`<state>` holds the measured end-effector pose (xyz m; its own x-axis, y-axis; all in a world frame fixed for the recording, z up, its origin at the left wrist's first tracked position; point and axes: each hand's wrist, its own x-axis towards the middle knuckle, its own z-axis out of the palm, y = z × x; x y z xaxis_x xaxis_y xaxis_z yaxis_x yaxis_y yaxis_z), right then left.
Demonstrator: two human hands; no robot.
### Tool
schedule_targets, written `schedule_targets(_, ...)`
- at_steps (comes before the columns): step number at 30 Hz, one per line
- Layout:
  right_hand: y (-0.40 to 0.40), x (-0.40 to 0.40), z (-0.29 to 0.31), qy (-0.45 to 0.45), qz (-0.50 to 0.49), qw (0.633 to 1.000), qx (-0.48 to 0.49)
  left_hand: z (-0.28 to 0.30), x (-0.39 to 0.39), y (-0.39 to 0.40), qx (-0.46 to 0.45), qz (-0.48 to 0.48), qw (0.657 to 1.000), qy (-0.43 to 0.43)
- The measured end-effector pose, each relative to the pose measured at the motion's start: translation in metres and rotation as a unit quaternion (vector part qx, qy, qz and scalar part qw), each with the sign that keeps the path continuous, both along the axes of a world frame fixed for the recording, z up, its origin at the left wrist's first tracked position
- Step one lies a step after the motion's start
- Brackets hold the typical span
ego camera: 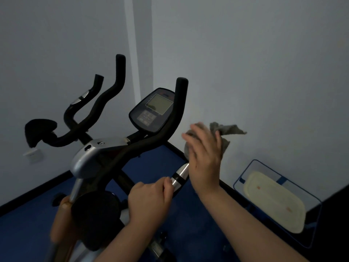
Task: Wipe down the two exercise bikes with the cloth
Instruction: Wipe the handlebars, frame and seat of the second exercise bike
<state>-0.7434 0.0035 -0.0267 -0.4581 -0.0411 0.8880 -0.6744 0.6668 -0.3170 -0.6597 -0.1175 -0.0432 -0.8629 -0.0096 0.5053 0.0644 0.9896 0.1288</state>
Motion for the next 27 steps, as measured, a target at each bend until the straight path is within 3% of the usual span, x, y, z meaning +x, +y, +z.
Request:
schedule_targets(6,0.021,0.001,0.003,0.072,0.046,0.99,0.108,0.0,0.002,0.002,0.03,0.002,0.999,0.033)
schedule_targets(8,0.028,0.001,0.012,0.056,0.065,0.991,0.102,-0.001,0.003,0.001,0.038,-0.02,0.999,0.013)
schedule_targets(10,0.035,0.004,0.03,-0.01,0.108,0.993,0.05,-0.003,0.005,0.001,0.113,-0.008,0.993,-0.008)
schedule_targets(14,0.047,0.014,0.071,-0.207,0.217,0.944,-0.139,0.019,0.002,0.005,0.4,-0.048,0.915,-0.039)
schedule_targets(18,0.07,0.018,0.095,-0.356,0.253,0.863,-0.255,0.074,-0.002,0.035,0.426,-0.174,0.888,0.011)
schedule_targets(22,0.091,0.022,0.107,-0.424,0.322,0.792,-0.299,0.102,-0.017,0.069,0.484,-0.271,0.829,-0.072)
schedule_targets(27,0.12,0.024,0.099,-0.415,0.302,0.816,-0.267,0.1,-0.031,0.107,0.549,-0.266,0.788,-0.085)
